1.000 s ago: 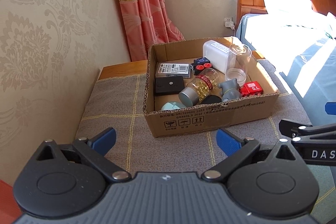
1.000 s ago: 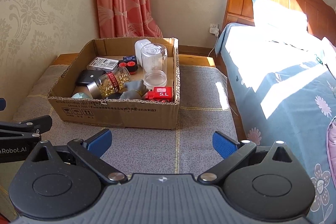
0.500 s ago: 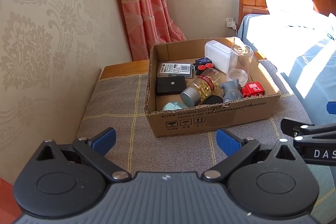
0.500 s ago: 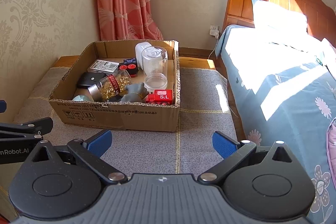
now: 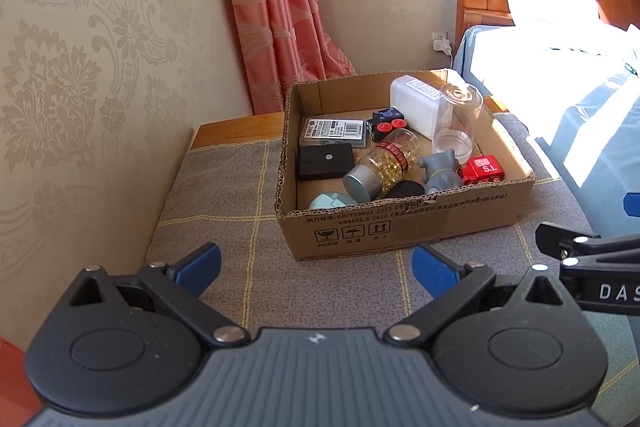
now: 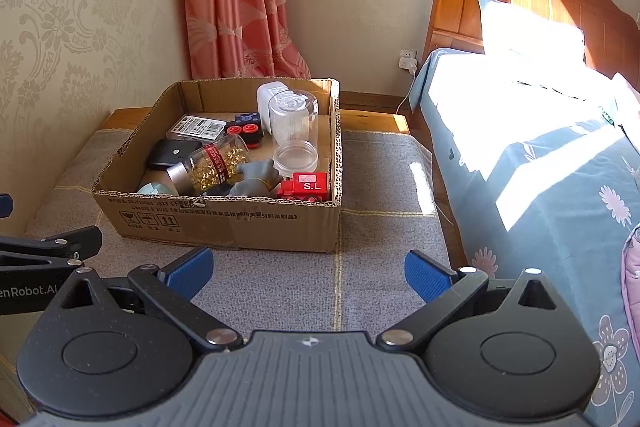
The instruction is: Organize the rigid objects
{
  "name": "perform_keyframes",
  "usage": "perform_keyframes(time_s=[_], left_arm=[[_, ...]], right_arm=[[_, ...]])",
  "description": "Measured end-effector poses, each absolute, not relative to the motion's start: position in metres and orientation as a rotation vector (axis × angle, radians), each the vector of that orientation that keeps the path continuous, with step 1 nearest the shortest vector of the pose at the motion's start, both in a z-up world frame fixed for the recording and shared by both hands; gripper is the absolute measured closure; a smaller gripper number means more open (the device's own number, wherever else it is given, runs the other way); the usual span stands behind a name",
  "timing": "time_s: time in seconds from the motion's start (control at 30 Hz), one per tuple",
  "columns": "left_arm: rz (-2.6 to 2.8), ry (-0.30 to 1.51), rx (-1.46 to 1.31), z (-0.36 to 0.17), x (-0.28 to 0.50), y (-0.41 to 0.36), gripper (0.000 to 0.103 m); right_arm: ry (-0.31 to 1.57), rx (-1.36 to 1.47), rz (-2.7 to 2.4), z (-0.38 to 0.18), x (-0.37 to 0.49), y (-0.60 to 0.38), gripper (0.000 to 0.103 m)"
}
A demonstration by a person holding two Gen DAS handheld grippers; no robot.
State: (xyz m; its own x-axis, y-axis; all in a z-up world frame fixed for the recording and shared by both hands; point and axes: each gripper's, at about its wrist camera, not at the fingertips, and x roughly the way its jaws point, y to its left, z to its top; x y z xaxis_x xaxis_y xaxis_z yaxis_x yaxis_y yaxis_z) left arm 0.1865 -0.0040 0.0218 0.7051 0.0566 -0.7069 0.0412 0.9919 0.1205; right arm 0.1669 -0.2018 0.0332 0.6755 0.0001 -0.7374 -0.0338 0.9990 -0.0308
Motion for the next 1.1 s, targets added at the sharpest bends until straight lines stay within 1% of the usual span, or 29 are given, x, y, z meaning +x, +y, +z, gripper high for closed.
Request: perform_keyframes(time_s=[1.1], left_arm=[[0.037,0.791,0.107,0.0242,0.1795,-0.0026,0.002]], right_arm=[[0.825,-0.041,0.017,0.0332,0.1645,-0.1994,0.0]])
